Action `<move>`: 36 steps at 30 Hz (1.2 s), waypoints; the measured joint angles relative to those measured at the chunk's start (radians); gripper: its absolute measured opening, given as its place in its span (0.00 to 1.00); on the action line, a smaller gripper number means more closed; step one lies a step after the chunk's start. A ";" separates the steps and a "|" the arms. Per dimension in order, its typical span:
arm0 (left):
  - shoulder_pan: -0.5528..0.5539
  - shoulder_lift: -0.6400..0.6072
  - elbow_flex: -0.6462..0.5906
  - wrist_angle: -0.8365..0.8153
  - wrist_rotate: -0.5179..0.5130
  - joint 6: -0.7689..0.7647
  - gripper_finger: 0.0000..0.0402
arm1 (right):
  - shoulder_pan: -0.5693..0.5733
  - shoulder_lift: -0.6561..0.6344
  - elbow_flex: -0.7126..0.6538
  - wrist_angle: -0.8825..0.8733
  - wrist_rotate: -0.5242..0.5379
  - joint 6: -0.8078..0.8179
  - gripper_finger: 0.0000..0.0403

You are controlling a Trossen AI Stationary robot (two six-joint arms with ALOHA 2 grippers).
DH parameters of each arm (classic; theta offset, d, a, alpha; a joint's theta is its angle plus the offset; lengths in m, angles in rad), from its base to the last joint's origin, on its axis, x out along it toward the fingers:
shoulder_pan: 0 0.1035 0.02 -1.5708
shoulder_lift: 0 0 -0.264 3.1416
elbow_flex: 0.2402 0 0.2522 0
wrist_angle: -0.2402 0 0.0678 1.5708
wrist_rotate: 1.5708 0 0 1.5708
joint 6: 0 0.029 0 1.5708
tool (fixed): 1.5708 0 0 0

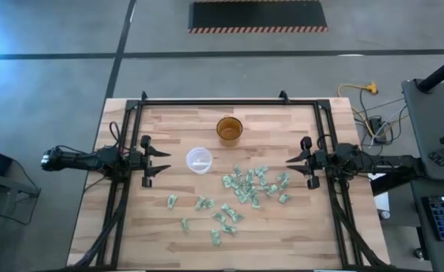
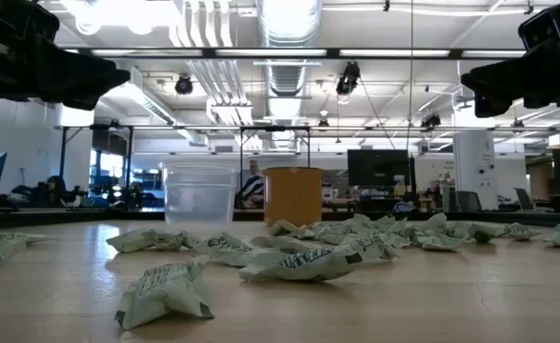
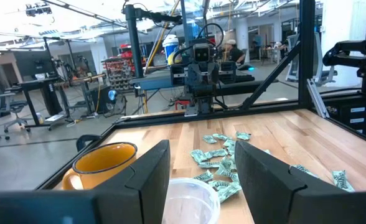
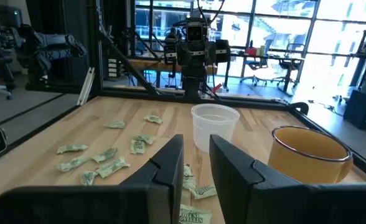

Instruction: Pick and place Stevia / Truvia into bins

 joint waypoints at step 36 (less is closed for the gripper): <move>0.000 0.000 0.000 0.085 0.000 0.000 0.41 | 0.000 0.000 0.000 0.259 0.003 -0.131 0.17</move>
